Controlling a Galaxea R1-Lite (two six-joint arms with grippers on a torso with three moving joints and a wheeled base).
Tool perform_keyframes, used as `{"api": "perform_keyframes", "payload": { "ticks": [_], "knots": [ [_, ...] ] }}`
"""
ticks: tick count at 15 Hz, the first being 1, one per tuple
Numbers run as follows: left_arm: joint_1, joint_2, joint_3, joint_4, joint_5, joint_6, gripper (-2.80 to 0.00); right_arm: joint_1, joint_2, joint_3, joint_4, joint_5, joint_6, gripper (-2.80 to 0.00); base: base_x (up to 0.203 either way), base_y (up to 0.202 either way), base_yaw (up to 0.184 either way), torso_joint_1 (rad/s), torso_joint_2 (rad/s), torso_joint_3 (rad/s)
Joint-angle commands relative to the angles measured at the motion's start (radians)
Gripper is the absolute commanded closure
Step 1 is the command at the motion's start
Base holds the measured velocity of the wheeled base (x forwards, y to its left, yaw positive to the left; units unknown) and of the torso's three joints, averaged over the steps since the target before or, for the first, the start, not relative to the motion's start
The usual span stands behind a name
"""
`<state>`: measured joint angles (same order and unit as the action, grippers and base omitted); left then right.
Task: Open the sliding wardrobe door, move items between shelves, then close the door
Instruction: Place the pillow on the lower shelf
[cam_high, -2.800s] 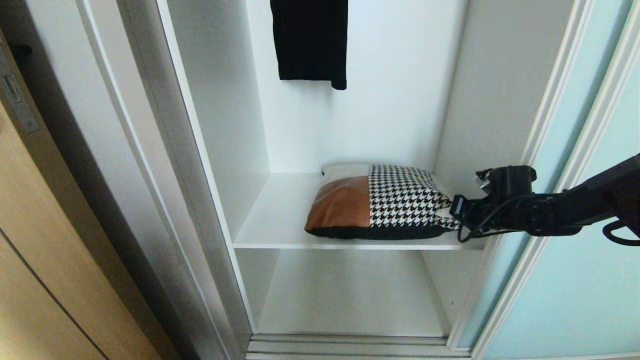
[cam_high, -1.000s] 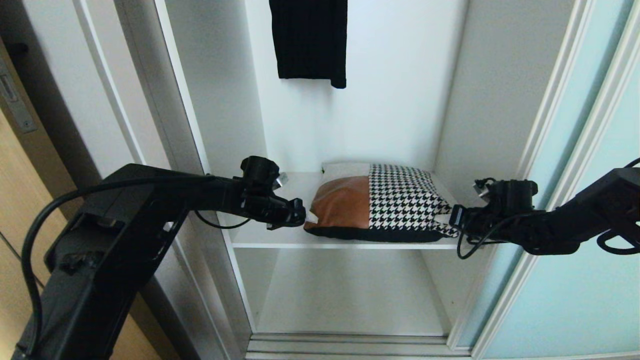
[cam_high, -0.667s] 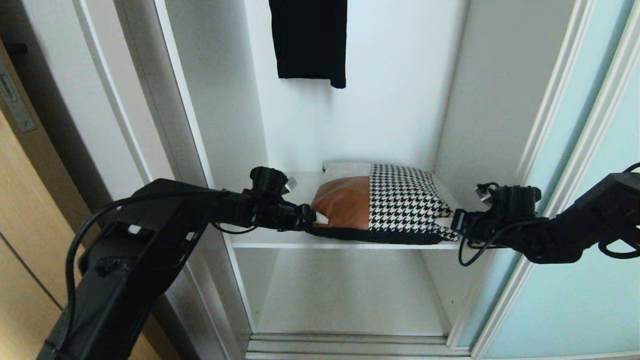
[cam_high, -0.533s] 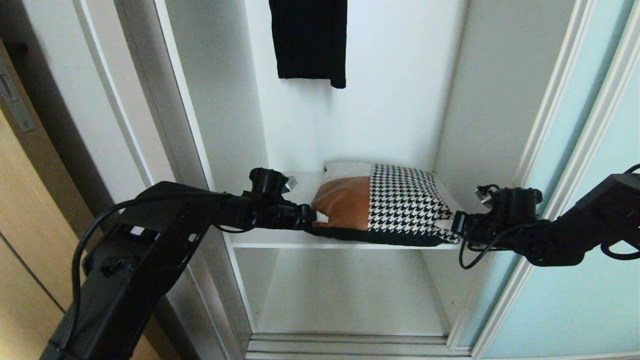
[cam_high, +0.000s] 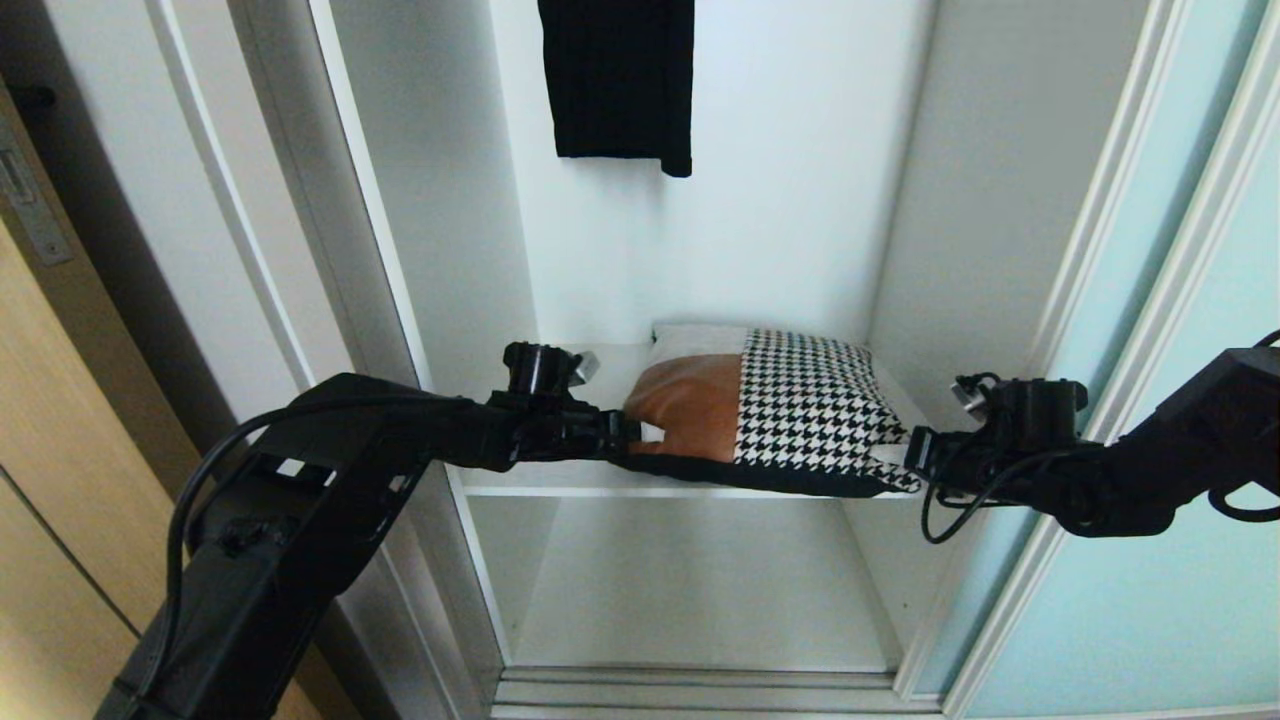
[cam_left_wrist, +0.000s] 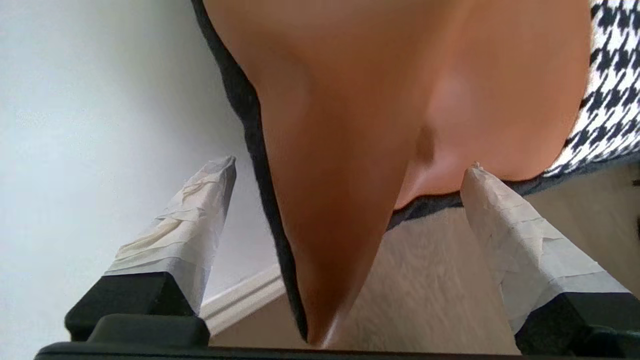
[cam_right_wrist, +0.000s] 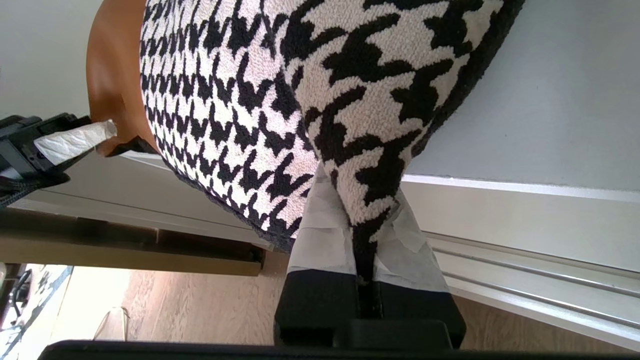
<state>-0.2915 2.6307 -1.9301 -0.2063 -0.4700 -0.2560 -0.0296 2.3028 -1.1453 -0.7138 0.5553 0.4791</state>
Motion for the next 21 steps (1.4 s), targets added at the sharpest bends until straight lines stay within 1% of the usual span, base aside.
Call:
{"api": "perform_keyframes", "payload": {
  "ticks": [1, 3, 4, 7, 9, 13, 15, 16, 17, 19, 20, 21],
  "knots": [
    [0.001, 0.007, -0.006, -0.016, -0.001, -0.001, -2.8, -0.004, -0.005, 0.005, -0.003, 0.008, 0.003, 0.0, 0.0, 0.0, 0.0, 0.0, 0.0, 0.0],
    [0.0, 0.009, -0.006, -0.058, -0.001, 0.0, -2.8, -0.011, -0.011, 0.004, 0.002, 0.034, 0.005, 0.0, 0.0, 0.0, 0.0, 0.0, 0.0, 0.0],
    [0.001, 0.011, -0.006, -0.061, -0.001, -0.001, 0.0, -0.014, -0.012, 0.004, 0.003, 0.038, 0.006, 0.0, 0.0, 0.0, 0.0, 0.0, 0.0, 0.0],
    [0.0, 0.025, -0.006, -0.064, -0.001, -0.001, 0.0, -0.015, -0.014, 0.007, 0.004, 0.038, 0.005, 0.0, 0.0, 0.0, 0.0, 0.0, 0.0, 0.0],
    [0.001, 0.056, -0.006, -0.087, 0.001, -0.002, 0.0, -0.015, -0.017, 0.013, 0.004, 0.038, 0.004, 0.0, 0.0, 0.0, 0.0, 0.0, 0.0, 0.0],
    [0.0, 0.063, -0.004, -0.091, 0.003, -0.01, 0.0, -0.015, -0.025, 0.027, 0.004, 0.057, 0.004, 0.0, 0.0, 0.0, 0.0, 0.0, 0.0, 0.0],
    [0.0, 0.041, 0.0, -0.087, 0.004, -0.072, 0.0, -0.013, -0.032, 0.041, -0.001, 0.058, 0.003, 0.0, 0.0, 0.0, 0.0, 0.0, 0.0, 0.0],
    [-0.001, 0.021, 0.019, -0.091, 0.006, -0.092, 0.0, -0.012, -0.046, 0.052, -0.005, 0.058, 0.001, 0.0, 0.0, 0.0, 0.0, 0.0, 0.0, 0.0],
    [-0.002, -0.002, 0.043, -0.094, 0.007, -0.093, 0.0, -0.01, -0.066, 0.064, -0.005, 0.059, 0.001, 0.0, 0.0, 0.0, 0.0, 0.0, 0.0, 0.0],
    [-0.005, -0.083, 0.14, -0.115, 0.009, -0.094, 0.0, 0.001, -0.104, 0.099, -0.007, 0.06, -0.004, 0.0, 0.0, 0.0, 0.0, 0.0, 0.0, 0.0],
    [-0.011, -0.134, 0.192, -0.129, 0.018, -0.098, 0.0, 0.013, -0.11, 0.115, -0.01, 0.058, -0.007, 0.0, 0.0, 0.0, 0.0, 0.0, 0.0, 0.0],
    [-0.018, -0.189, 0.248, -0.138, 0.041, -0.099, 0.0, 0.025, -0.112, 0.131, -0.023, 0.057, -0.009, 0.0, 0.0, 0.0, 0.0, 0.0, 0.0, 0.0]
  ]
}}
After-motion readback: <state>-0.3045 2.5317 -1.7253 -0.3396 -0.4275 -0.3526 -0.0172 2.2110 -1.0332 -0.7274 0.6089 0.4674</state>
